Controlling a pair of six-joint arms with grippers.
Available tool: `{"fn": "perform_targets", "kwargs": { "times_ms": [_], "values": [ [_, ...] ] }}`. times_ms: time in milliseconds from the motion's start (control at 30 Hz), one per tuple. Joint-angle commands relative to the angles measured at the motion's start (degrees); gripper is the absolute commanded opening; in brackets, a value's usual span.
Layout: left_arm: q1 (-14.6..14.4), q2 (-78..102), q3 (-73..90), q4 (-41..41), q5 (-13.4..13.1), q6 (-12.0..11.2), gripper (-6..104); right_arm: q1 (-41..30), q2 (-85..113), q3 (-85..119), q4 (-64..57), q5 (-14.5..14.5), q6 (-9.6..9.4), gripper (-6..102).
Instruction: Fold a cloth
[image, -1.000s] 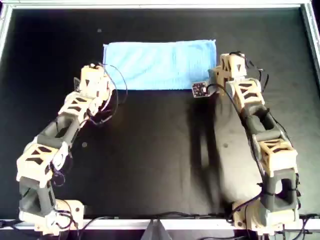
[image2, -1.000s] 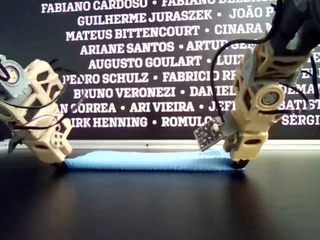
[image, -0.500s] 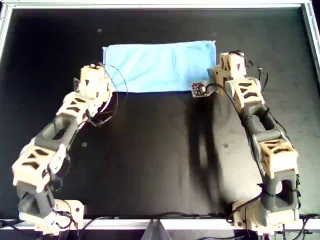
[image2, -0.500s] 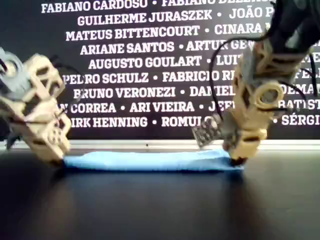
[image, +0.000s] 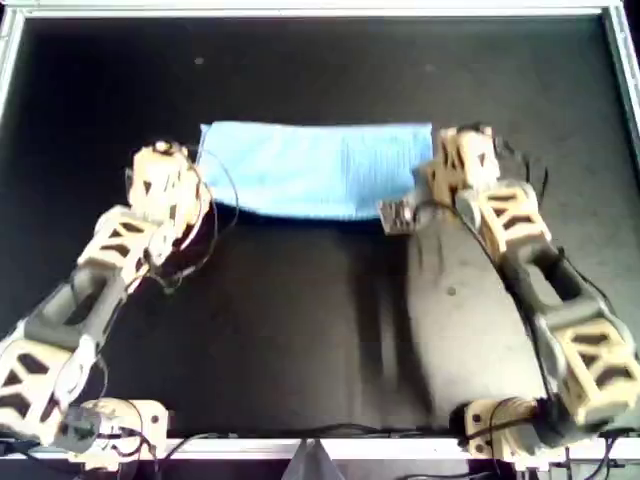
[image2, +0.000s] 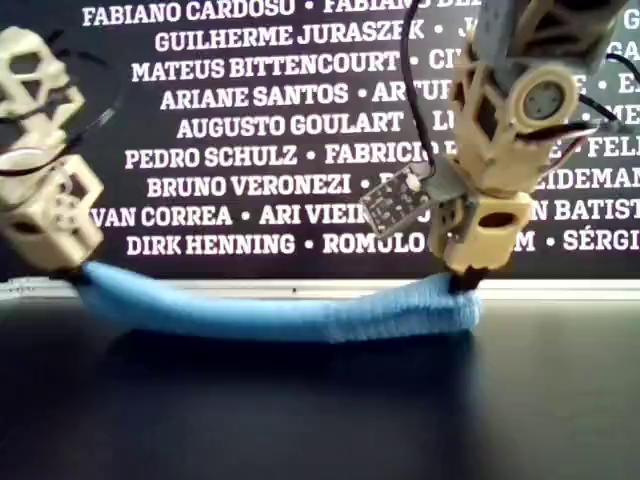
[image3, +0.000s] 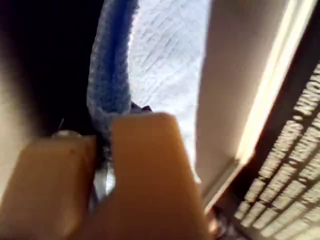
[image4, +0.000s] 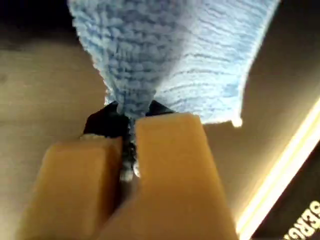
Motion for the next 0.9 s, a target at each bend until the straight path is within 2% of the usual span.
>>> {"fn": "perform_targets", "kwargs": {
  "times_ms": [0,333,867],
  "values": [
    [-1.41,7.03,3.25,-0.62,-0.35,0.35,-1,-0.26,9.58,5.19,0.97,-0.44,0.35,-1],
    [-1.49,8.79,13.89,-0.62,-0.26,0.26,-1,-0.09,14.68,17.40,0.97,-0.44,0.35,-1],
    [-1.49,8.88,23.12,-0.62,-0.26,-0.44,-1,-0.09,14.68,23.73,0.97,0.26,0.18,-1]
  ]
}}
